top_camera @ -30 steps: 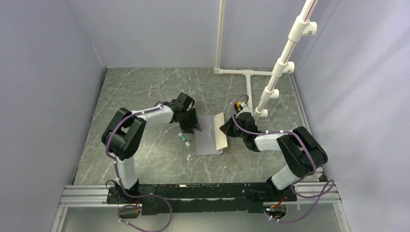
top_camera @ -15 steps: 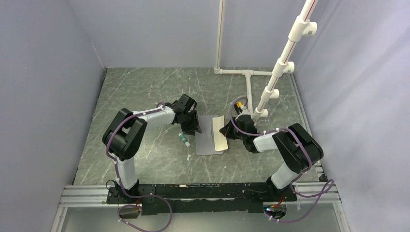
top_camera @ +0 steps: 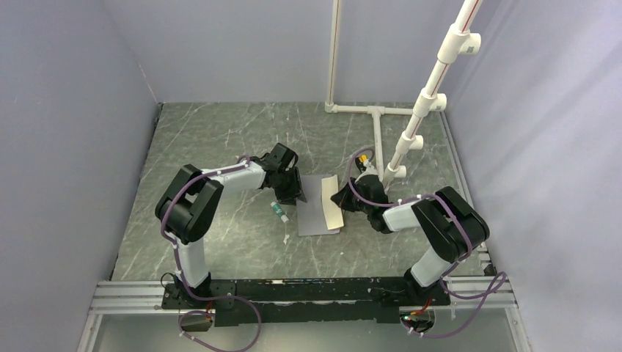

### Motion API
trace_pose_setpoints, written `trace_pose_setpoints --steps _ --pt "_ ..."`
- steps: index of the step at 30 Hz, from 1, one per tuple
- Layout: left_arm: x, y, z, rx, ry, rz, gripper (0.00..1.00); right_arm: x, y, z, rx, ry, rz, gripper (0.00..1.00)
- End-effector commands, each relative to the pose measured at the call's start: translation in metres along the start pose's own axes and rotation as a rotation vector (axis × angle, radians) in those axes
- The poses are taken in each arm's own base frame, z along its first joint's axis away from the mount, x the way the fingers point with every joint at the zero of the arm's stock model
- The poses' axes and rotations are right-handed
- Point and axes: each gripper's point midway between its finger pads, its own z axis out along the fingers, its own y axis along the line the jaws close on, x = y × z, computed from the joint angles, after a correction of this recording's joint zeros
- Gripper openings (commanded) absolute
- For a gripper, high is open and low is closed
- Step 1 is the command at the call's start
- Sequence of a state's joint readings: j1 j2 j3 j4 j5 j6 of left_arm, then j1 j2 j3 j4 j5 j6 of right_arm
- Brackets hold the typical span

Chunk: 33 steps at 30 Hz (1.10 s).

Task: Place the letter into the envelope and seal it

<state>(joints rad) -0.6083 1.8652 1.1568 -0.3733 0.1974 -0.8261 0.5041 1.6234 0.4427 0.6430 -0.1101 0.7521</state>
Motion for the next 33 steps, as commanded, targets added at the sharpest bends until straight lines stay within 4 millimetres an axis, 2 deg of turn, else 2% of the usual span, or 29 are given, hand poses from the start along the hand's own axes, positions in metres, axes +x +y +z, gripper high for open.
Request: trace_pose_setpoints --steps 1,12,19,21,24,26,30,33 --pt "0.013 0.006 0.010 0.001 0.038 -0.030 0.44 -0.002 0.010 0.003 -0.002 -0.001 0.064 0.00" --pt "0.018 0.006 0.012 0.020 0.045 -0.052 0.43 0.008 0.027 0.011 -0.044 0.034 0.092 0.00" --pt "0.014 0.012 0.010 -0.018 0.017 -0.058 0.34 0.002 0.026 0.007 0.001 0.003 0.062 0.00" --pt "0.012 0.016 0.009 -0.044 0.010 -0.055 0.33 -0.001 0.022 0.003 0.031 -0.003 0.042 0.10" --pt "0.010 0.022 0.007 -0.076 -0.003 -0.045 0.33 -0.005 0.020 -0.005 0.069 0.008 -0.004 0.32" --pt "0.009 0.025 0.008 -0.092 -0.006 -0.032 0.33 -0.009 0.017 -0.010 0.101 0.005 -0.025 0.40" --pt "0.009 0.028 0.010 -0.106 -0.001 -0.022 0.32 -0.013 0.013 -0.020 0.152 0.014 -0.056 0.46" --pt "0.011 0.028 0.012 -0.104 0.005 -0.027 0.32 -0.014 0.012 -0.023 0.177 0.035 -0.071 0.45"
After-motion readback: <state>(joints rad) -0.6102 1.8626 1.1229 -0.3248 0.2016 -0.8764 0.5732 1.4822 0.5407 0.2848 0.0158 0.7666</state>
